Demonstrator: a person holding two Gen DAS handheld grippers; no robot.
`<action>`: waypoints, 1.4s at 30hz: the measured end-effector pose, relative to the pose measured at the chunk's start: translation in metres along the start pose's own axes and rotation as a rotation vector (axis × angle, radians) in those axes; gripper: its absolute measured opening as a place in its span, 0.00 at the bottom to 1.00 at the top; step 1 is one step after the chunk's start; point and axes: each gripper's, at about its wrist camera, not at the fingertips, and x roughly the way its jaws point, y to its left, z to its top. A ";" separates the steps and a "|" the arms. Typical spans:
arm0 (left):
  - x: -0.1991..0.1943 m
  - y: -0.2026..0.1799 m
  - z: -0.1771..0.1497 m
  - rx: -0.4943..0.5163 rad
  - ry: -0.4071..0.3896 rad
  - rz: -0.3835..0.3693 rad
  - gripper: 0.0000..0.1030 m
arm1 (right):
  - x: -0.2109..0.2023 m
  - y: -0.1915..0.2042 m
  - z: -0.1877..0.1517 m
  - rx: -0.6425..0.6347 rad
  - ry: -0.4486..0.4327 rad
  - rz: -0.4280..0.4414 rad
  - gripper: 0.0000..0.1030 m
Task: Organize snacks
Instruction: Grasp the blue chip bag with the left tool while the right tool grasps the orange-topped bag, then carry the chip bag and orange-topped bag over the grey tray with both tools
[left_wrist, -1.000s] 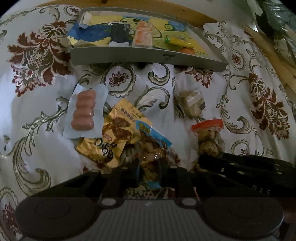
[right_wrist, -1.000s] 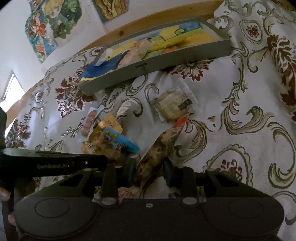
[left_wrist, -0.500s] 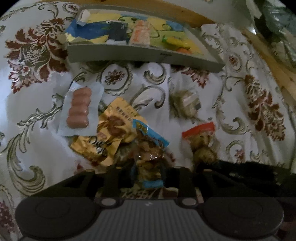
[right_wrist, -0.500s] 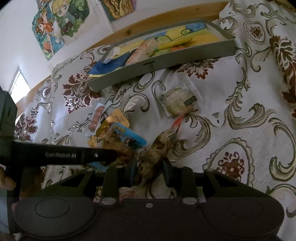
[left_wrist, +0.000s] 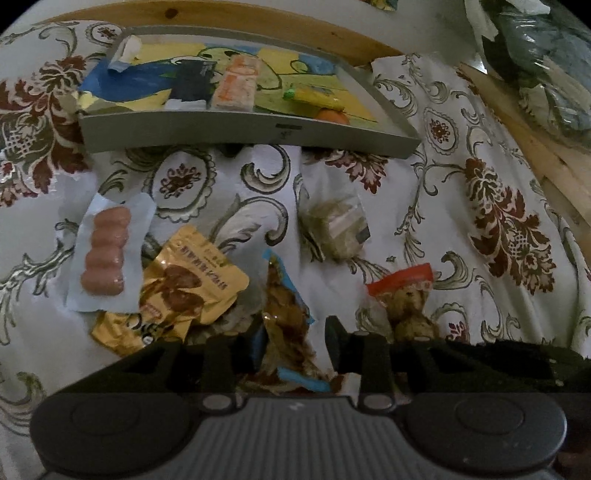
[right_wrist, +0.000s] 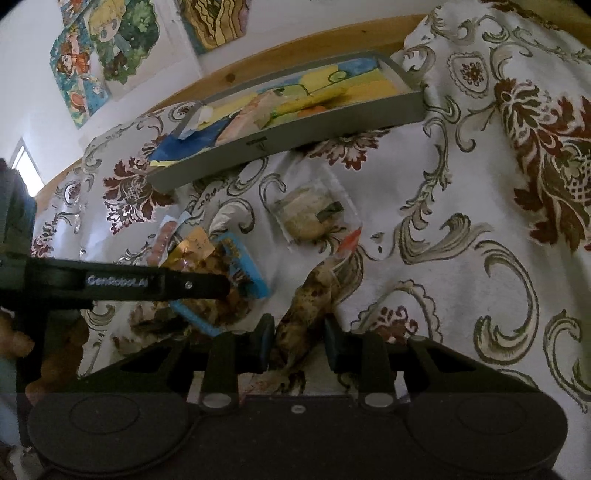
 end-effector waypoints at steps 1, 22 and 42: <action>0.002 0.000 0.000 0.000 0.004 0.003 0.35 | 0.001 0.000 0.000 -0.002 0.003 -0.001 0.29; -0.020 -0.002 -0.013 0.018 -0.036 0.059 0.14 | -0.006 0.013 0.003 -0.036 -0.037 -0.008 0.28; -0.047 0.001 0.020 0.009 -0.106 0.002 0.14 | -0.032 0.031 0.025 -0.209 -0.134 -0.039 0.26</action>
